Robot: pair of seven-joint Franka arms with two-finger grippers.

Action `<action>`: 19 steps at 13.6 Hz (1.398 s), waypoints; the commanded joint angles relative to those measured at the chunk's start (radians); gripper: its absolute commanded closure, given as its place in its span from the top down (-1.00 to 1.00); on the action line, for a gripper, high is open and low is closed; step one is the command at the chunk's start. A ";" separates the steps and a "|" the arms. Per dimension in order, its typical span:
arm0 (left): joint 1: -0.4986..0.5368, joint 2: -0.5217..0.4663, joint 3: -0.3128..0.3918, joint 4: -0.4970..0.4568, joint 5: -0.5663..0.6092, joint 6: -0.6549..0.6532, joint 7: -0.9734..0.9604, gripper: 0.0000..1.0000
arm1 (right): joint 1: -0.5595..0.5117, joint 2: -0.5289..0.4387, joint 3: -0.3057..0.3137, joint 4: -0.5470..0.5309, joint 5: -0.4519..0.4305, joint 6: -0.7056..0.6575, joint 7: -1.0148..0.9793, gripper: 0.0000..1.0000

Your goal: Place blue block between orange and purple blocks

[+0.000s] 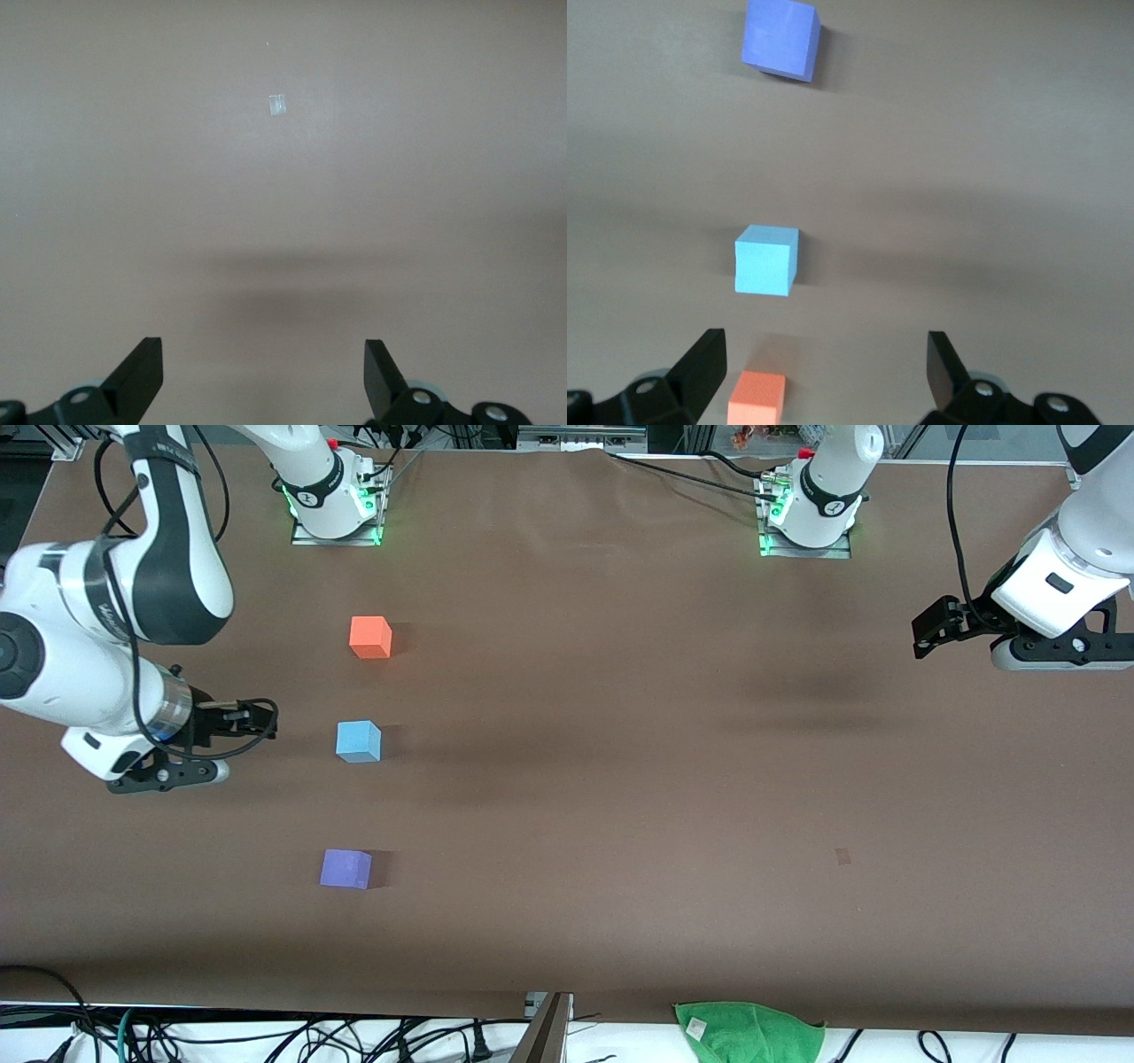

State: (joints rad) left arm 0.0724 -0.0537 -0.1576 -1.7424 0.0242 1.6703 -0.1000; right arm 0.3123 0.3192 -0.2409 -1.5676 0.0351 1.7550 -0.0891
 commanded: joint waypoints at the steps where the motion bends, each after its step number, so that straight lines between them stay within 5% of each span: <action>1: 0.007 0.015 -0.003 0.032 -0.018 -0.018 0.022 1.00 | -0.004 0.009 -0.014 0.087 -0.021 -0.087 -0.024 1.00; 12: 0.007 0.015 -0.003 0.032 -0.018 -0.018 0.023 1.00 | -0.038 -0.087 0.005 0.143 -0.029 -0.236 0.009 1.00; 15: 0.007 0.015 -0.005 0.032 -0.018 -0.018 0.023 1.00 | -0.097 -0.153 0.087 0.104 -0.104 -0.239 0.003 1.00; 19: 0.006 0.015 -0.005 0.032 -0.018 -0.018 0.023 1.00 | -0.140 -0.224 0.104 0.092 -0.100 -0.235 0.003 1.00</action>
State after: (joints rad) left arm 0.0725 -0.0537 -0.1577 -1.7419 0.0242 1.6703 -0.1000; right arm 0.2098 0.1613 -0.1656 -1.4257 -0.0525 1.5175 -0.0845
